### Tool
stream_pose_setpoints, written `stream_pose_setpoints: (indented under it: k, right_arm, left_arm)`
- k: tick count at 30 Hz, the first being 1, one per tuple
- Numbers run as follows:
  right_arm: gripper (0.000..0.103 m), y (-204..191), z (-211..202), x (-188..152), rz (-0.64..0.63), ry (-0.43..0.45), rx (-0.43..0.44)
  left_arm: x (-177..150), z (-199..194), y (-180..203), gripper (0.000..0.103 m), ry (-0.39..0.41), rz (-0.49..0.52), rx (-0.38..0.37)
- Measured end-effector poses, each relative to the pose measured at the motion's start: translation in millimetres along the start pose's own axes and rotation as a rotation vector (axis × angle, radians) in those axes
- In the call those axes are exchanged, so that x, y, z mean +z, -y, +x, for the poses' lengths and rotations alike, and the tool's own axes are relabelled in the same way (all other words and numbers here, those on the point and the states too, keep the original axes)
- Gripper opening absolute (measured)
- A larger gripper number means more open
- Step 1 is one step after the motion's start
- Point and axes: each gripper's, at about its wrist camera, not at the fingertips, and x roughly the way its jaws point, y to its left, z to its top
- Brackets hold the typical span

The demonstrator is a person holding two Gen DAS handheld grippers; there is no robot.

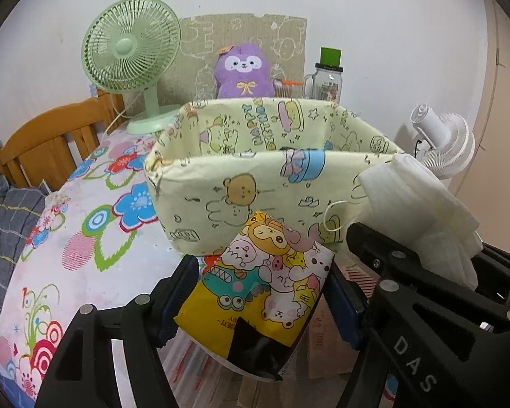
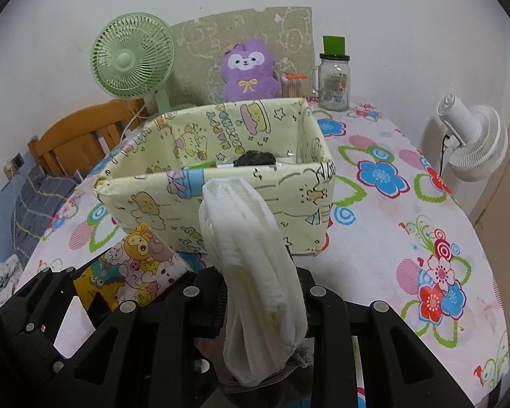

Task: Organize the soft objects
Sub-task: 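Lift the white cloth with the right gripper while the left gripper holds the yellow cartoon pouch, then carry the white cloth and yellow pouch with both grippers over the fabric box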

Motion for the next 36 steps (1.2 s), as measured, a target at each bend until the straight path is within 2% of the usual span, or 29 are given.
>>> stream_pose_setpoints:
  k: [36]
  right_arm:
    - [0.03,-5,-89,22,0.008,0.11,-0.005]
  left_arm:
    - [26,-77,10,0.073,0.101,0.002,-0.01]
